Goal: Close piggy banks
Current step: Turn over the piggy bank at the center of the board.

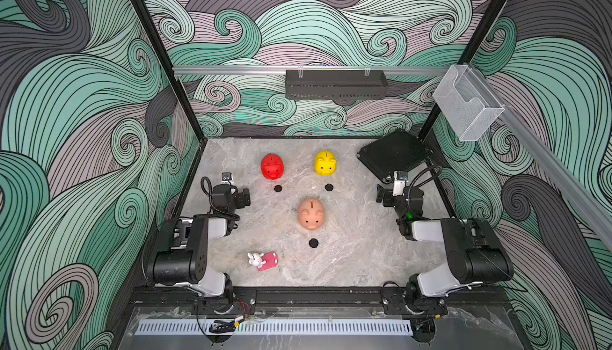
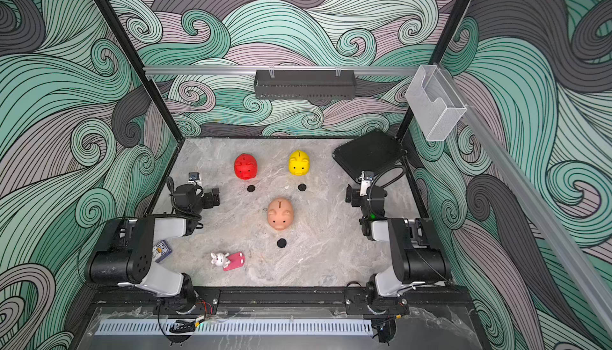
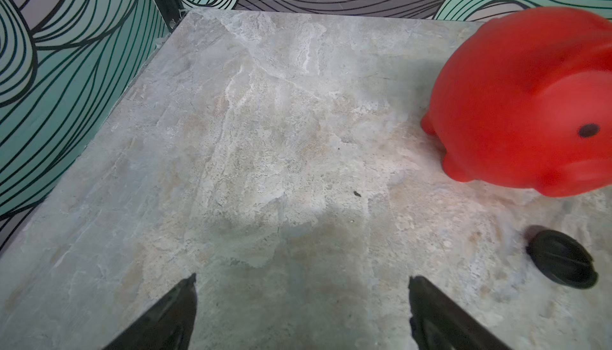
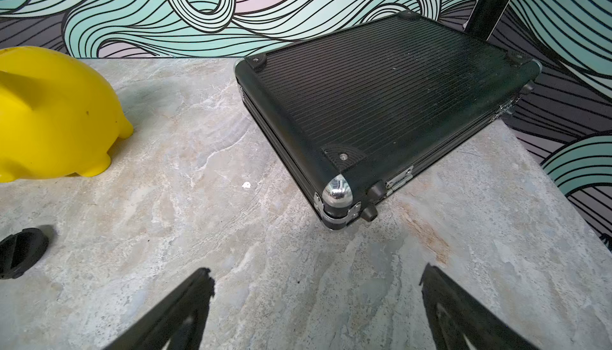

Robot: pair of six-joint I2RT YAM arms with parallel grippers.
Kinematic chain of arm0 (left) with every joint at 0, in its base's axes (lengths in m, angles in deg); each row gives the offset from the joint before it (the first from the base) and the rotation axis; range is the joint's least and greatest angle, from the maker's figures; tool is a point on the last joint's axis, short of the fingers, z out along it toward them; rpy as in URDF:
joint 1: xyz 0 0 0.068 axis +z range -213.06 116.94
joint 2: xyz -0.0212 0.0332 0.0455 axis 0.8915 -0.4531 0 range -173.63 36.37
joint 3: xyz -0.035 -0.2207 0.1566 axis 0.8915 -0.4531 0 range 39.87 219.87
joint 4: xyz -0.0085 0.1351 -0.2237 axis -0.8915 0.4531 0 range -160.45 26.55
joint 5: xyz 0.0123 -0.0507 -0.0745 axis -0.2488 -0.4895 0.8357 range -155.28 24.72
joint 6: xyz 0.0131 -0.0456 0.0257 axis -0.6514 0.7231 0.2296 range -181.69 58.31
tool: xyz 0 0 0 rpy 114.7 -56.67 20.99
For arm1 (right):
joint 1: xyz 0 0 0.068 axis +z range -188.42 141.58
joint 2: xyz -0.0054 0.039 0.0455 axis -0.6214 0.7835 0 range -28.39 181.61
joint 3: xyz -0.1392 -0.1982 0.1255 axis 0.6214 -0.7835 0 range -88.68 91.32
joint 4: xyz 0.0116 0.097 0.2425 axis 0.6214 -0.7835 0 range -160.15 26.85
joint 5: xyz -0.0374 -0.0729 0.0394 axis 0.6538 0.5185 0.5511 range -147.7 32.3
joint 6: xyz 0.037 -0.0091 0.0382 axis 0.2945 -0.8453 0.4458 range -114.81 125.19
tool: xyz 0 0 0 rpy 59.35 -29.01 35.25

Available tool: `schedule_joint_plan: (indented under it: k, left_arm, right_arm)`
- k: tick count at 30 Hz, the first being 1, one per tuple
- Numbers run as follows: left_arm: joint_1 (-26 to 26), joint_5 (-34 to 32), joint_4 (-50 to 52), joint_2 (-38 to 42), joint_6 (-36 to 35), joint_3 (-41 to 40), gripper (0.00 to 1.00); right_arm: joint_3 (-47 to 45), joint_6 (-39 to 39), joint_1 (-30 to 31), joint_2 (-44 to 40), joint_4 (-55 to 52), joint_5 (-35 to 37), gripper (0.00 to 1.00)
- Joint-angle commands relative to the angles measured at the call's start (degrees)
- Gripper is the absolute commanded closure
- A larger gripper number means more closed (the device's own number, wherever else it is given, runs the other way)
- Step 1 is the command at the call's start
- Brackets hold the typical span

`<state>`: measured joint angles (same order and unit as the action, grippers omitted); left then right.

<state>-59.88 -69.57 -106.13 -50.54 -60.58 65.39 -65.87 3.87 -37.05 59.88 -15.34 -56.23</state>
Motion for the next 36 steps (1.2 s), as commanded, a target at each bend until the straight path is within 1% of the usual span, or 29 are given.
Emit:
schedule_joint_plan:
  k: [1, 36]
  left_arm:
    - [-0.4, -0.5, -1.6, -0.6, 0.7, 2.1, 0.02]
    - [-0.3, -0.4, -1.5, -0.7, 0.8, 2.2, 0.01]
  right_arm:
    - [0.5, -0.3, 0.0, 0.0, 0.8, 0.5, 0.01]
    - [0.5, -0.3, 0.0, -0.1, 0.5, 0.6, 0.01]
